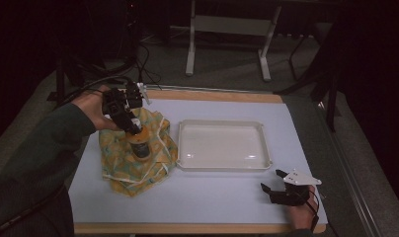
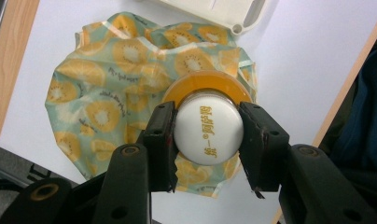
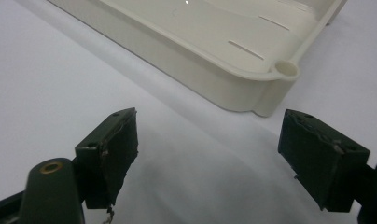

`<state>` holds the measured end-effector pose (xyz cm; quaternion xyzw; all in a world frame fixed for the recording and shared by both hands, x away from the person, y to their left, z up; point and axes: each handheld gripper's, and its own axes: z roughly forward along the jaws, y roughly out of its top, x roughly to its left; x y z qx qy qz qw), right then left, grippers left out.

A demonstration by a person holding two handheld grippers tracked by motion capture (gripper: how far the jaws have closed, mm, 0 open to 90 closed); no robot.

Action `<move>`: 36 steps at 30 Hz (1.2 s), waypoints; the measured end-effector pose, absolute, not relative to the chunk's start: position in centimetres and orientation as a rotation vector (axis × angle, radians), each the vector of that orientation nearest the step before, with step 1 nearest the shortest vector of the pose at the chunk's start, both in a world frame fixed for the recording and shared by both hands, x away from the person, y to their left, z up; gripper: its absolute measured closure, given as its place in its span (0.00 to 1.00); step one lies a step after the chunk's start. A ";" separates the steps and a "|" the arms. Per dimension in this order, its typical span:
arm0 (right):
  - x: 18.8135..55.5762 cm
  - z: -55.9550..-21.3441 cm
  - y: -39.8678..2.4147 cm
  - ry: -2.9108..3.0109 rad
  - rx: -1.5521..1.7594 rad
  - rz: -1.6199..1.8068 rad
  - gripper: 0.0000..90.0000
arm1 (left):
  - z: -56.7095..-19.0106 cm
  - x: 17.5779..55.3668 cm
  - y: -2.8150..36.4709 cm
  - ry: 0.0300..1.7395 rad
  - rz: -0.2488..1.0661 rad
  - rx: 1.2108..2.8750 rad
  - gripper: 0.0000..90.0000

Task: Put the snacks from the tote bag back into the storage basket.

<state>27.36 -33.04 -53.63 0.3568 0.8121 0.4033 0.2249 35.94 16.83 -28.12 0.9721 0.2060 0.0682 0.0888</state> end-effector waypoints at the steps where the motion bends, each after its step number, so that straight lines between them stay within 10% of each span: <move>1: 27.4 -53.6 -33.0 2.240 0.984 1.112 0.22 | -28.1 36.0 16.7 0.610 0.205 2.891 0.66; 36: 27.3 -53.6 -33.1 2.240 0.985 1.118 0.22 | -27.8 36.8 11.4 0.468 0.190 2.913 0.66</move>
